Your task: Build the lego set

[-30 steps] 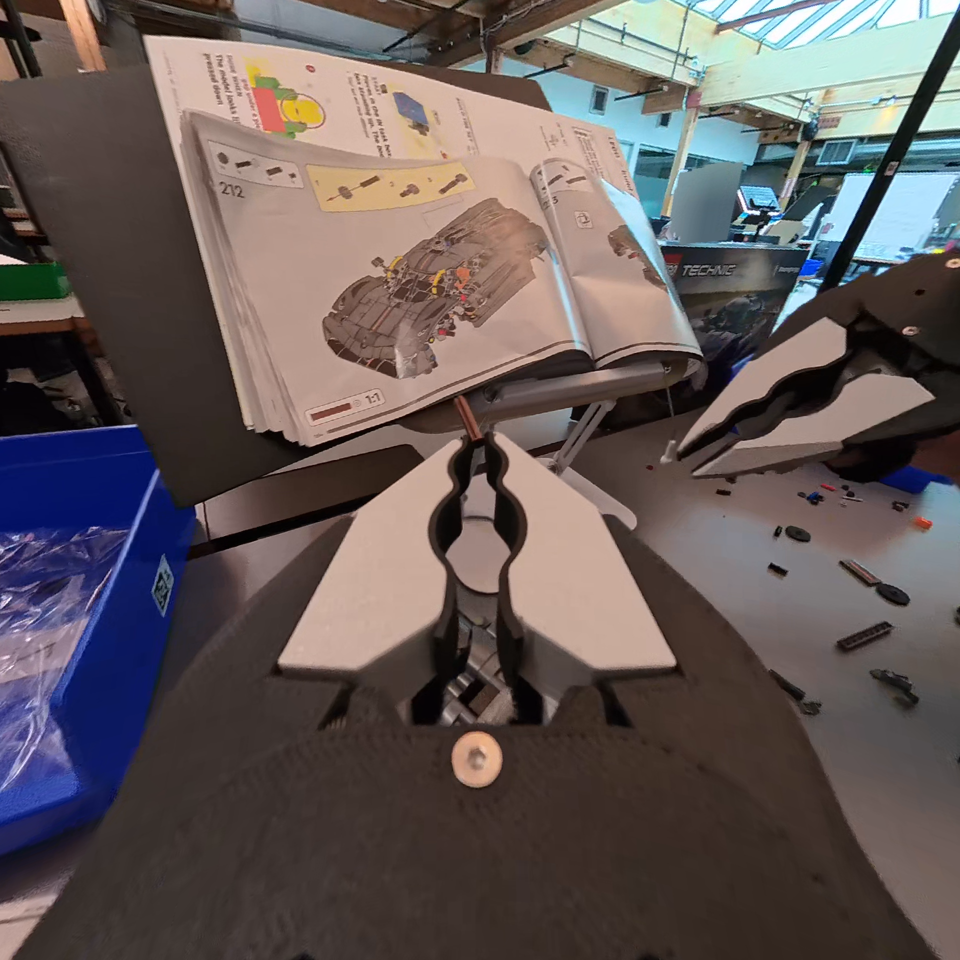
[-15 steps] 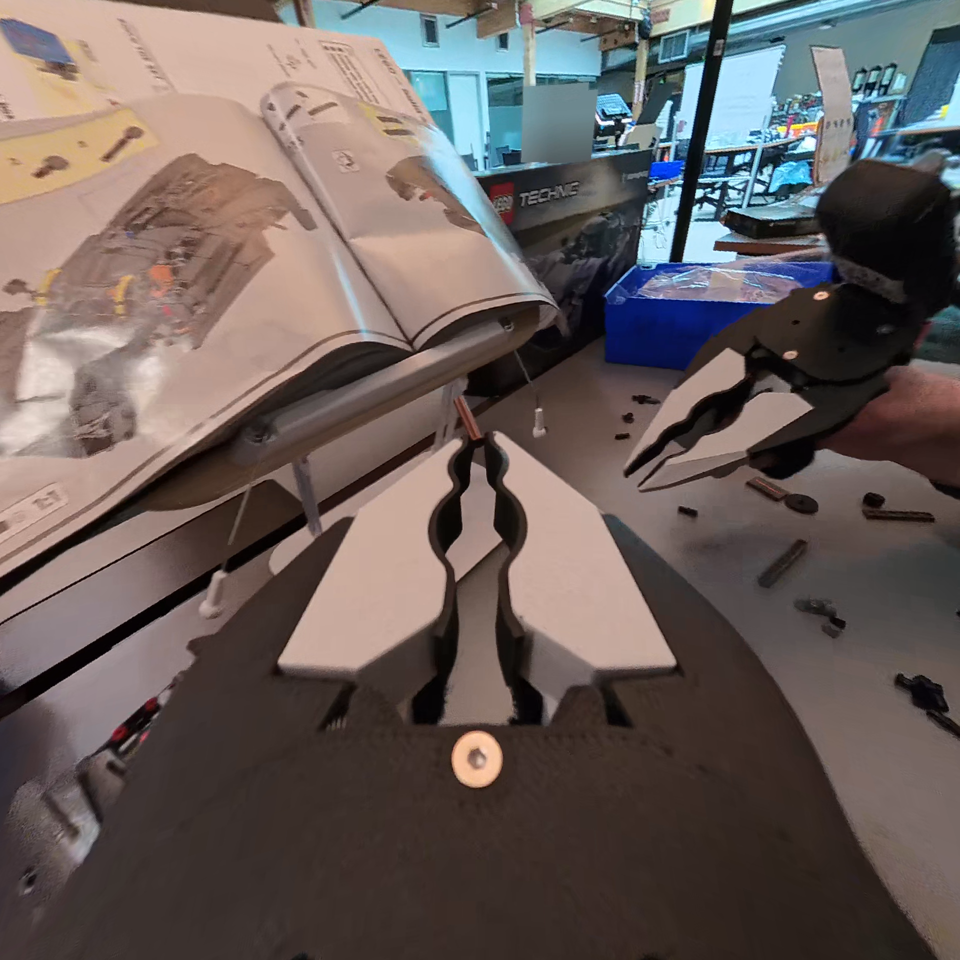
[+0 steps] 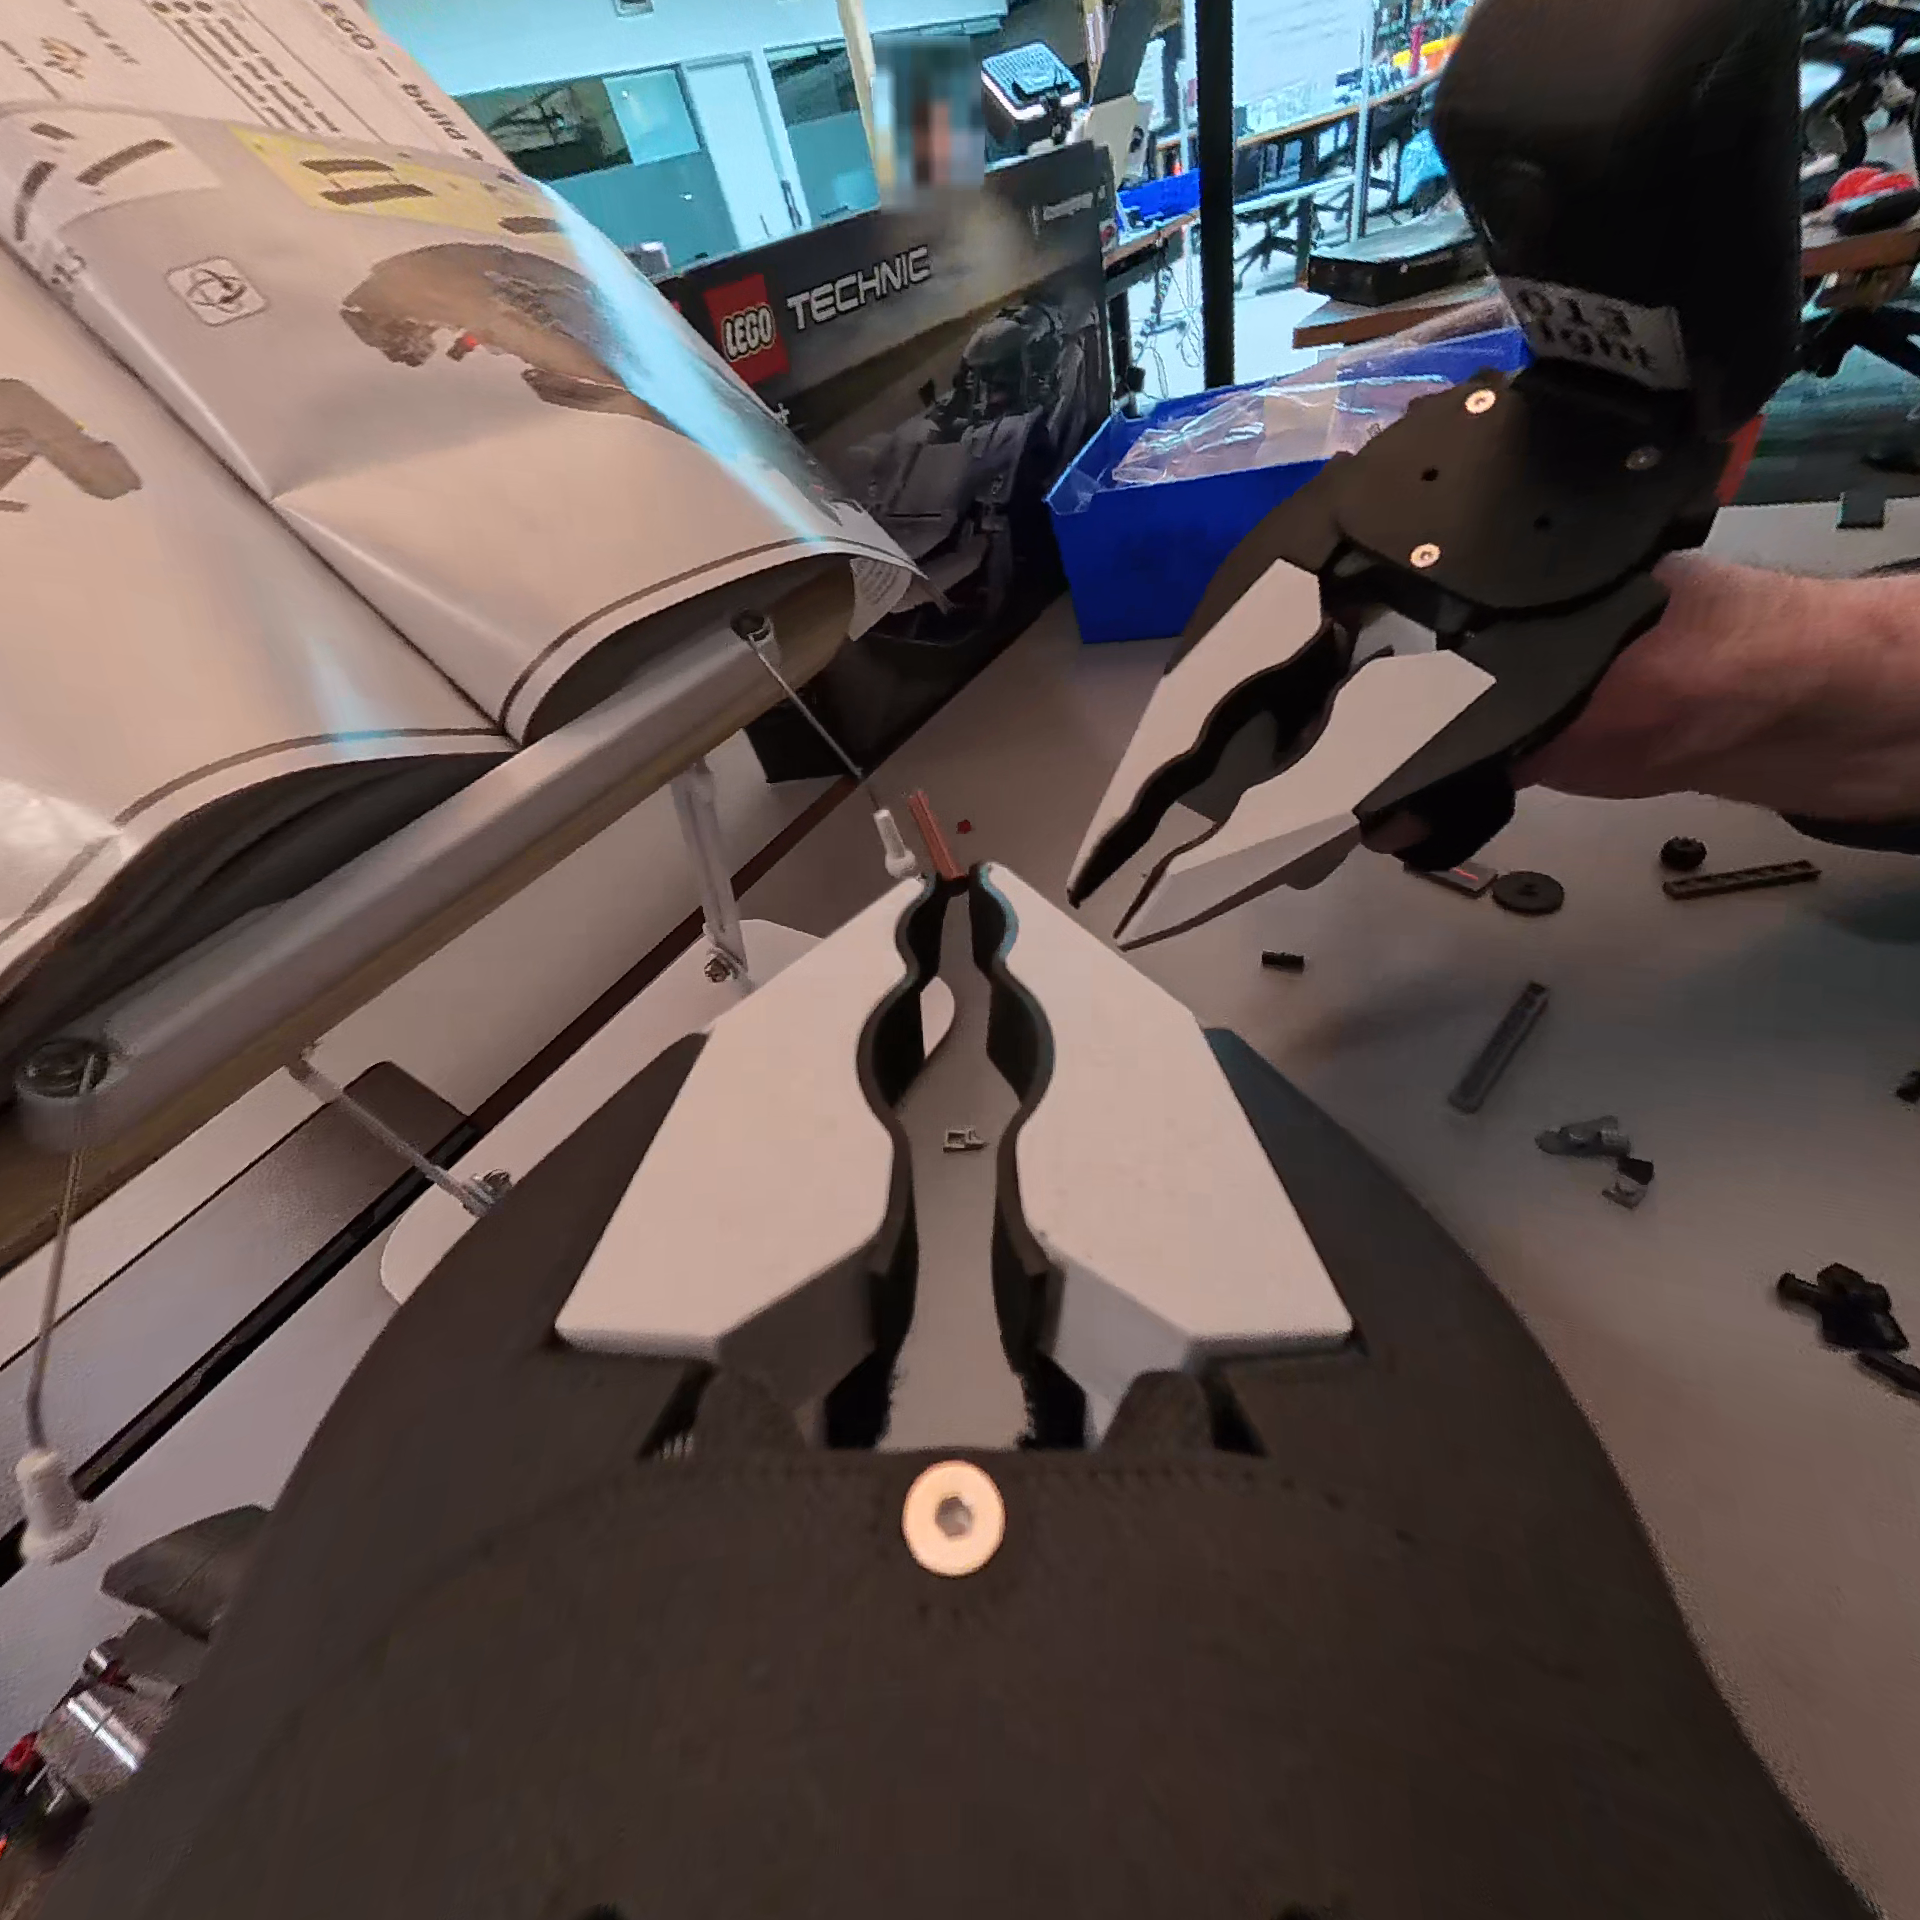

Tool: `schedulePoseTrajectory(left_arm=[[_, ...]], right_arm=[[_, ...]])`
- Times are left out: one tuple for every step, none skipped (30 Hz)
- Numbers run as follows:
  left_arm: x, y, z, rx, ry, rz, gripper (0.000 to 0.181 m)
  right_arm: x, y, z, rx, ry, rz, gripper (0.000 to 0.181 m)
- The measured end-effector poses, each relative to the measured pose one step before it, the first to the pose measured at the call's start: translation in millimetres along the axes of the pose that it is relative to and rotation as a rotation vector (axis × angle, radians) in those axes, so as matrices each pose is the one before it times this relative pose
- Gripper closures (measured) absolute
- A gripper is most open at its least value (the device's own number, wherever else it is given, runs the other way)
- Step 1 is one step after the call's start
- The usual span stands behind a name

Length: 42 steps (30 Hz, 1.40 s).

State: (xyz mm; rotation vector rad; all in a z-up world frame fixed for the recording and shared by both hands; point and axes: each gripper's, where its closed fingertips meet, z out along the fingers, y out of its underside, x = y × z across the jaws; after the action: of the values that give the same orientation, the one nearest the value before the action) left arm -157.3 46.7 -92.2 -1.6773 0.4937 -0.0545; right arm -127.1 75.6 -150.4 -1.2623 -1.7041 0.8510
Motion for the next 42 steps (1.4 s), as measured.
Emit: schedulePoseTrajectory(left_arm=[[2.76,0.87,2.26,-0.0059,0.0044,0.0099,0.178],[2.53,0.62,2.08,-0.0044,0.0036,0.0082,0.178],[2.75,0.54,2.17,-0.0036,0.0058,0.0064,0.178],[2.81,0.65,2.20,-0.0047,0.0064,0.0060,0.178],[2.14,0.55,2.06,-0.0038,0.0027,0.0077,0.179],[2.20,0.56,2.03,-0.0034,0.0028,0.0079,0.178],[2.43,0.63,1.89,-0.0042,0.0051,0.0061,0.178],[2.18,0.42,1.81,-0.0030,0.0043,0.0057,0.178],[1.86,0.34,1.81,-0.0017,0.0038,0.0052,0.178],[2.02,0.71,1.83,-0.0034,0.0055,0.0031,0.178],[1.94,0.77,1.79,-0.0037,0.0053,0.0024,0.178],[1.60,0.69,1.64,-0.0028,0.0038,0.0041,0.178],[1.37,0.86,1.48,-0.0048,0.0029,0.0051,0.178],[0.98,0.80,1.08,-0.0051,0.0011,0.0054,0.178],[0.57,0.25,0.57,-0.0021,0.0002,0.0044,0.178],[0.39,0.02,0.36,-0.0001,0.0010,0.0011,0.178],[-0.01,-0.15,-0.01,0.0012,-0.0004,-0.0001,0.178],[-0.32,-0.16,-0.21,0.0015,-0.0011,-0.0006,0.178],[-0.40,-0.15,-0.30,0.0010,-0.0012,-0.0013,0.178],[-0.47,-0.07,-0.34,0.0009,-0.0023,-0.0002,0.178],[-0.57,-0.17,-0.36,0.0005,-0.0016,-0.0001,0.178],[-0.40,-0.16,-0.28,0.0008,-0.0014,-0.0005,0.178],[-0.41,-0.06,-0.34,0.0008,-0.0016,0.0003,0.178],[-0.35,-0.11,-0.28,0.0002,-0.0013,0.0002,0.178],[-0.31,-0.15,-0.35,0.0005,-0.0014,0.0000,0.178],[-0.29,-0.29,-0.21,0.0017,-0.0008,-0.0009,0.178],[-0.12,-0.24,-0.32,0.0014,-0.0001,-0.0015,0.178],[-0.30,-0.27,-0.19,0.0010,-0.0012,0.0009,0.178],[-0.03,-0.13,-0.16,0.0001,-0.0009,0.0007,0.178],[-0.13,-0.20,-0.07,0.0011,-0.0004,0.0000,0.178],[0.02,-0.09,-0.04,0.0007,-0.0001,0.0001,0.178],[-0.06,0.16,-0.08,-0.0012,-0.0002,0.0005,0.178],[-0.32,0.06,-0.04,-0.0001,-0.0013,0.0007,0.178],[-0.15,-0.15,-0.19,0.0011,-0.0004,-0.0004,0.178],[-0.13,-0.11,-0.13,0.0007,-0.0002,-0.0010,0.178],[-0.32,0.03,-0.22,0.0005,-0.0014,0.0004,0.178],[-0.39,-0.06,-0.24,0.0004,-0.0018,0.0002,0.178],[-0.38,-0.14,-0.21,0.0008,-0.0007,-0.0013,0.178],[-0.25,-0.07,-0.25,0.0008,-0.0005,-0.0006,0.178],[-0.29,-0.05,-0.23,0.0001,-0.0014,0.0009,0.178],[-0.40,-0.03,-0.35,0.0001,-0.0009,-0.0008,0.178],[-0.34,-0.11,-0.42,0.0010,-0.0005,-0.0016,0.178]], right_arm=[[0.09,-0.97,-0.37,0.0078,-0.0008,0.0049,0.167],[0.00,-0.58,-0.22,0.0041,-0.0016,0.0026,0.167],[0.04,-0.06,-0.16,0.0018,-0.0010,0.0008,0.166],[0.42,-0.18,-0.18,0.0022,0.0008,0.0007,0.166],[0.45,-0.20,-0.45,0.0031,-0.0001,0.0024,0.166],[0.43,-0.52,-0.66,0.0046,-0.0014,0.0046,0.165],[0.66,-0.67,-0.73,0.0057,-0.0011,0.0061,0.165],[0.97,-0.56,-1.01,0.0053,-0.0006,0.0068,0.165],[1.26,-0.53,-1.11,0.0052,0.0013,0.0064,0.165],[1.54,-0.57,-1.25,0.0051,0.0022,0.0057,0.165],[1.29,-0.34,-0.98,0.0037,0.0010,0.0055,0.165],[1.12,0.04,-0.87,0.0014,0.0008,0.0046,0.165],[1.06,0.18,-0.64,0.0007,0.0015,0.0025,0.165],[1.04,0.33,-0.49,0.0003,0.0021,0.0009,0.165],[1.20,0.79,-0.17,-0.0019,0.0023,0.0004,0.165],[1.39,1.45,-0.01,-0.0044,0.0032,0.0002,0.165],[1.80,1.50,-0.25,-0.0046,0.0047,0.0002,0.165],[1.83,1.16,-0.37,-0.0026,0.0041,0.0015,0.165],[1.45,0.69,-0.45,-0.0010,0.0020,0.0033,0.165],[1.11,0.36,-0.47,-0.0004,0.0013,0.0032,0.165],[1.06,0.32,-0.55,-0.0003,0.0022,0.0013,0.164],[1.16,0.50,-0.49,-0.0013,0.0028,-0.0004,0.164],[1.23,0.55,-0.59,-0.0023,0.0033,0.0000,0.165],[1.32,0.15,-0.69,0.0001,0.0031,0.0012,0.165],[1.15,-0.27,-0.86,0.0027,0.0021,0.0031,0.165],[1.14,-0.22,-0.63,0.0027,0.0011,0.0042,0.165],[0.96,0.19,-0.47,0.0007,0.0018,0.0034,0.165],[1.00,0.57,-0.20,-0.0012,0.0026,0.0014,0.165],[0.67,0.48,0.03,-0.0019,0.0022,0.0001,0.165],[0.43,0.43,-0.02,-0.0014,0.0011,-0.0003,0.165],[0.14,0.05,0.06,-0.0005,0.0002,0.0000,0.165],[0.20,0.17,0.10,-0.0004,-0.0004,0.0004,0.165],[0.18,0.33,0.09,-0.0011,0.0002,0.0002,0.165],[0.35,0.32,0.02,-0.0016,0.0010,-0.0003,0.165],[0.52,0.20,-0.23,-0.0013,0.0010,0.0002,0.165],[0.42,0.08,-0.16,-0.0004,0.0006,0.0010,0.164],[0.76,-0.11,-0.53,0.0000,0.0017,0.0001,0.165],[1.00,-0.26,-0.78,0.0002,0.0035,-0.0010,0.165],[1.19,-0.41,-1.08,0.0009,0.0039,-0.0011,0.165],[1.64,-0.35,-1.39,0.0001,0.0045,-0.0017,0.164],[2.45,-0.05,-2.06,-0.0026,0.0074,-0.0043,0.164],[4.18,0.04,-3.15,-0.0042,0.0141,-0.0075,0.163]])
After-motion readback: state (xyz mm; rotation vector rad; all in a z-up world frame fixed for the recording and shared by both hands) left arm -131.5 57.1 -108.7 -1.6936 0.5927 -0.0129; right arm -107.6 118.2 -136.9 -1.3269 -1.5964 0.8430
